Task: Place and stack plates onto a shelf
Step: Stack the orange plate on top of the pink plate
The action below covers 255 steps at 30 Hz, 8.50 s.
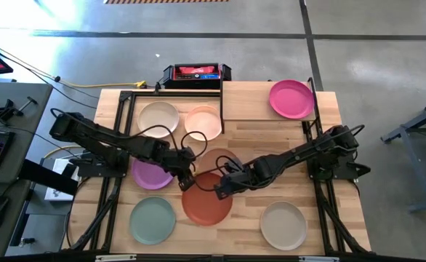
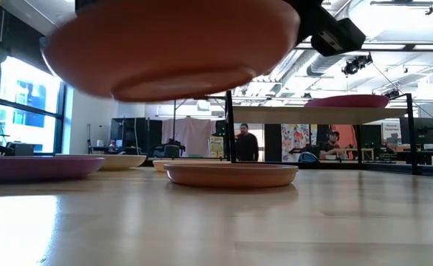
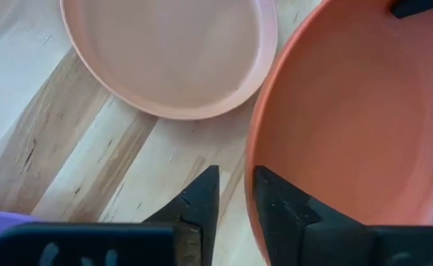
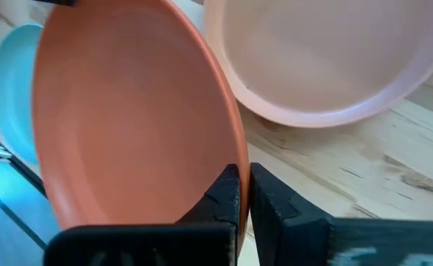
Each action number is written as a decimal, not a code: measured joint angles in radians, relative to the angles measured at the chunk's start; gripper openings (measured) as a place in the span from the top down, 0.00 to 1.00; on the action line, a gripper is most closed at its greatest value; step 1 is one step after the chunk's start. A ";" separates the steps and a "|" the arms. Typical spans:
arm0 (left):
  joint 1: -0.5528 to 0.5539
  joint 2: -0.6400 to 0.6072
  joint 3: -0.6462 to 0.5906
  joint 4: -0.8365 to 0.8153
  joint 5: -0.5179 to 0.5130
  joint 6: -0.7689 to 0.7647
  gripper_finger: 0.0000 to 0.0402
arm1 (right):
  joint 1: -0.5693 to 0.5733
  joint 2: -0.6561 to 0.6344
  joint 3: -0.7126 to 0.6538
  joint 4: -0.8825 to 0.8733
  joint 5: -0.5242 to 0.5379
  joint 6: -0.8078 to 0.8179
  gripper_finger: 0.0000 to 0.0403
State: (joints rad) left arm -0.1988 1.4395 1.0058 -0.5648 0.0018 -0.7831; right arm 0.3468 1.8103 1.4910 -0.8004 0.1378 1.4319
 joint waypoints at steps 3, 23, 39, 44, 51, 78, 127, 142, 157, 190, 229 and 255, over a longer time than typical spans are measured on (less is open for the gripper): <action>0.014 0.000 0.000 0.010 0.032 0.000 0.77 | 0.000 0.000 0.000 -0.008 -0.010 0.000 1.00; 0.113 -0.114 0.000 -0.031 0.095 0.086 0.74 | -0.014 -0.168 0.000 -0.361 -0.015 -0.018 1.00; 0.340 -0.182 0.000 -0.034 0.007 0.311 0.74 | -0.354 -0.541 0.000 -0.614 0.152 -0.331 1.00; 0.435 -0.182 0.000 -0.008 0.008 0.325 0.74 | -0.556 -0.658 0.000 -0.617 0.152 -0.483 1.00; 0.538 -0.182 0.000 0.059 0.008 0.333 0.74 | -0.819 -0.761 0.000 -0.618 0.140 -0.637 1.00; 0.679 -0.182 0.000 0.338 0.015 0.512 0.74 | -1.288 -0.888 -0.105 -0.506 -0.064 -0.849 1.00; 0.679 -0.181 0.000 0.218 0.016 0.795 0.74 | -1.291 -0.996 -0.598 -0.241 0.102 -0.225 1.00; 0.679 -0.181 0.000 0.218 0.016 0.795 0.74 | -1.291 -0.996 -0.598 -0.230 0.059 -0.244 1.00; 0.679 -0.181 0.000 0.218 0.016 0.795 0.74 | -1.291 -0.994 -0.598 -0.231 0.049 -0.238 1.00; 0.679 -0.181 0.000 0.223 0.017 0.750 0.74 | -1.290 -0.993 -0.598 -0.226 0.053 -0.333 1.00; 0.679 -0.181 0.000 0.225 0.012 0.681 0.74 | -1.291 -0.993 -0.598 -0.222 0.044 -0.357 0.88; 0.679 -0.181 0.000 0.225 0.012 0.651 0.74 | -1.256 -1.011 -0.559 -0.186 -0.233 -0.419 0.89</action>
State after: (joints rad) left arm 0.4801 1.2583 1.0054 -0.3401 0.0139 -0.1325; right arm -0.9094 0.7994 0.9318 -0.9859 -0.0948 1.0126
